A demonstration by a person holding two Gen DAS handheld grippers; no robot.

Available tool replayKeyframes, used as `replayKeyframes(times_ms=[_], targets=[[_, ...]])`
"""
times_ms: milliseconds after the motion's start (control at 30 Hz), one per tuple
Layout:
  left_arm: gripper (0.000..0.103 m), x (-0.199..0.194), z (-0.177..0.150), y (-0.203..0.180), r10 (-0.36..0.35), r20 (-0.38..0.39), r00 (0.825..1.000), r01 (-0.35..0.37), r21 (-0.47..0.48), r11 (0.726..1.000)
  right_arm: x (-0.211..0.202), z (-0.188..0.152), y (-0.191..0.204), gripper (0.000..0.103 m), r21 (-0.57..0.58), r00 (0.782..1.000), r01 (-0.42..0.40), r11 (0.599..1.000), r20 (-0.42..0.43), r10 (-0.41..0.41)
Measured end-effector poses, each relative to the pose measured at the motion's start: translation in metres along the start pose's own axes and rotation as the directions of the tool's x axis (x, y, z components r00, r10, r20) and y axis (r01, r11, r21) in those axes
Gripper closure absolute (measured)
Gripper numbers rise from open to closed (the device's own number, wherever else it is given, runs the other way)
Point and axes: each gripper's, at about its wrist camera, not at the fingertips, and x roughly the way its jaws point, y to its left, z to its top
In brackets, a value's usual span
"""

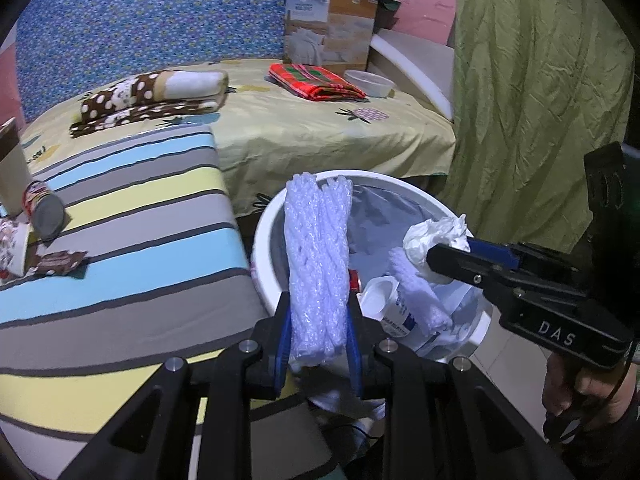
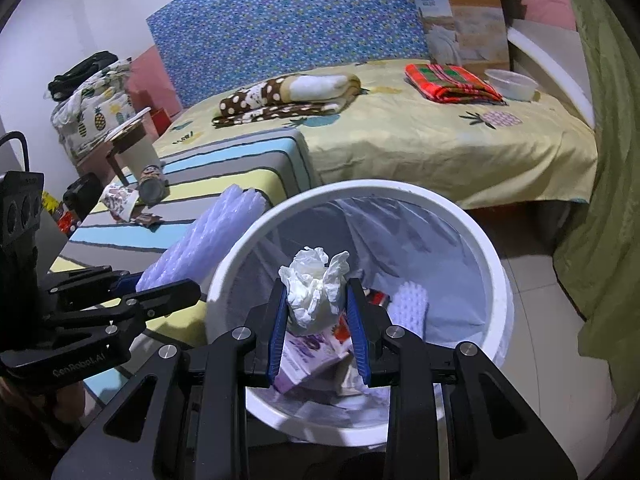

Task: Collect trash
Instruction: 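Carry the tissue and foam net over the bin and open both tools, then lift both open tools up and away from the bin toward the bed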

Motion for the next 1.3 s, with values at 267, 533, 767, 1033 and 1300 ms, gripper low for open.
replayKeyframes(times_ms=[267, 533, 767, 1033, 1300], targets=[[0.071, 0.021, 0.006, -0.002, -0.043, -0.024, 0.999, 0.043, -0.007, 0.999, 0.011, -0.001, -0.012, 0.068, 0.031, 0.999, 0.017, 0.999, -0.038, -0.016], [0.052, 0.021, 0.006, 0.003, -0.074, -0.006, 0.997, 0.074, -0.039, 0.997, 0.008, -0.001, -0.015, 0.058, 0.034, 0.999, 0.039, 0.999, -0.031, -0.038], [0.052, 0.008, 0.003, 0.005, -0.068, 0.015, 0.998, 0.069, -0.046, 0.997, 0.0, 0.001, -0.006, 0.058, 0.008, 0.999, 0.053, 0.999, -0.012, -0.053], [0.052, -0.015, -0.003, 0.008, -0.048, 0.048, 0.998, 0.051, -0.051, 0.997, -0.015, 0.004, 0.011, 0.058, -0.036, 0.998, 0.048, 0.998, 0.032, -0.046], [0.052, -0.039, -0.009, 0.015, -0.035, 0.083, 0.996, 0.041, -0.069, 0.997, -0.028, 0.006, 0.028, 0.058, -0.07, 0.997, 0.039, 0.997, 0.067, -0.035]])
